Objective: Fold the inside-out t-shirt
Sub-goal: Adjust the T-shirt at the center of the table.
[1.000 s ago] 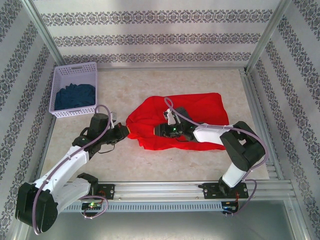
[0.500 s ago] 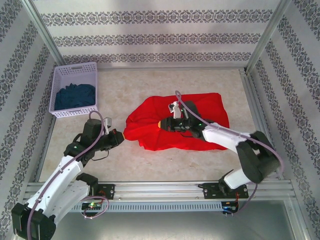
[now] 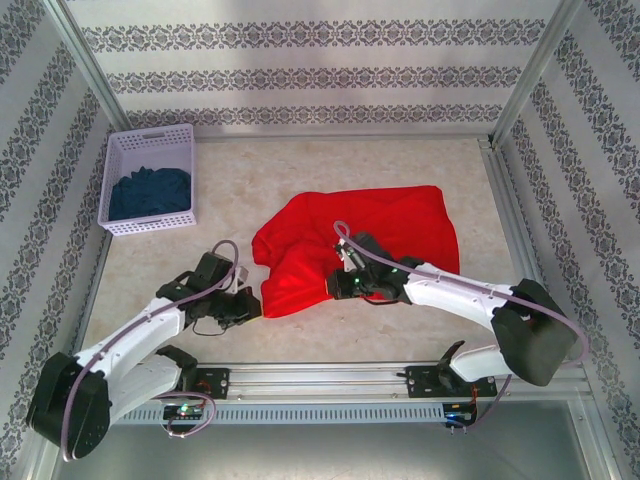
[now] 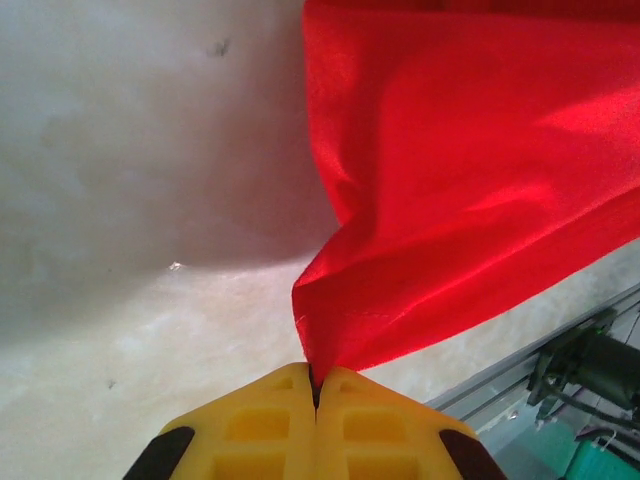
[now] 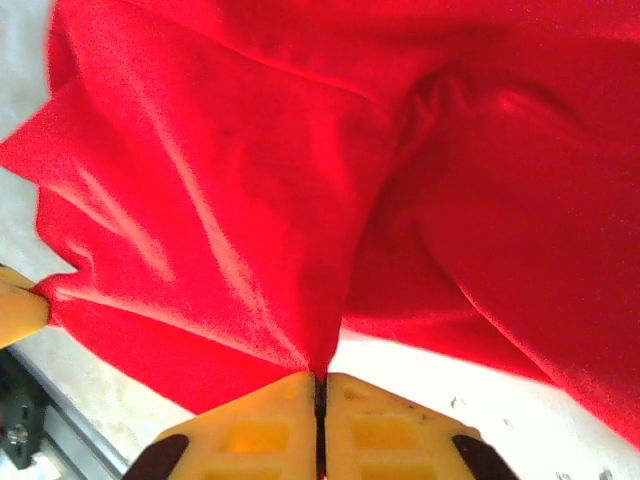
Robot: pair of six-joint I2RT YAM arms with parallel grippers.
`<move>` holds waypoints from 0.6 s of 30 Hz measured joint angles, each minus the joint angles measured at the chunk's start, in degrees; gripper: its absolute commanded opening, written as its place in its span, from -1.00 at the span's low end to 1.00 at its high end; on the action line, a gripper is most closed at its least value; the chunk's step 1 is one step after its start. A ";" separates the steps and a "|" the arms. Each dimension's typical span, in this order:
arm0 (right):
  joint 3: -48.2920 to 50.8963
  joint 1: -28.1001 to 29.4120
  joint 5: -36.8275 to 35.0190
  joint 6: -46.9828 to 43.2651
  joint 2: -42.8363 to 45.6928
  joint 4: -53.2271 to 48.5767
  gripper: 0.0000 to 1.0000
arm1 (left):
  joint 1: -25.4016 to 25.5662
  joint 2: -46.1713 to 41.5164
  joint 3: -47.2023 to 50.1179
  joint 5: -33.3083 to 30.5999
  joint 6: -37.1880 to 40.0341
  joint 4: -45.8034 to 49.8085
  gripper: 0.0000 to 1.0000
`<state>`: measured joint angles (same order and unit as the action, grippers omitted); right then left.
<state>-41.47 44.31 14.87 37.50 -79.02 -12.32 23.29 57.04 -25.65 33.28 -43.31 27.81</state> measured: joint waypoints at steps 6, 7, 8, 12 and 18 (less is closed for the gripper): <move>-1.90 -1.75 -6.08 -5.01 1.25 -10.16 -0.09 | -0.04 -0.20 -4.90 -2.84 2.84 4.57 0.43; -2.93 -3.41 -6.58 -6.38 1.86 -11.54 -0.06 | -0.20 -0.68 -6.73 -4.22 3.56 5.11 0.50; -4.31 -5.86 -6.82 -7.85 2.36 -12.39 -0.01 | -0.59 -1.05 -8.44 -5.38 4.17 5.05 0.52; -11.87 -16.65 -7.91 -13.09 -0.17 -12.68 0.23 | -6.25 3.41 -13.94 -8.76 5.16 -0.24 0.55; -30.84 -30.40 -11.72 -19.47 -19.06 -11.65 0.48 | -13.25 32.54 -28.41 -11.47 5.64 -12.55 0.61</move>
<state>-72.31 13.91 3.16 18.02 -98.08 -23.97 10.04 89.58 -54.06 21.80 -37.67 15.27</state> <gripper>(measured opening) 0.721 0.797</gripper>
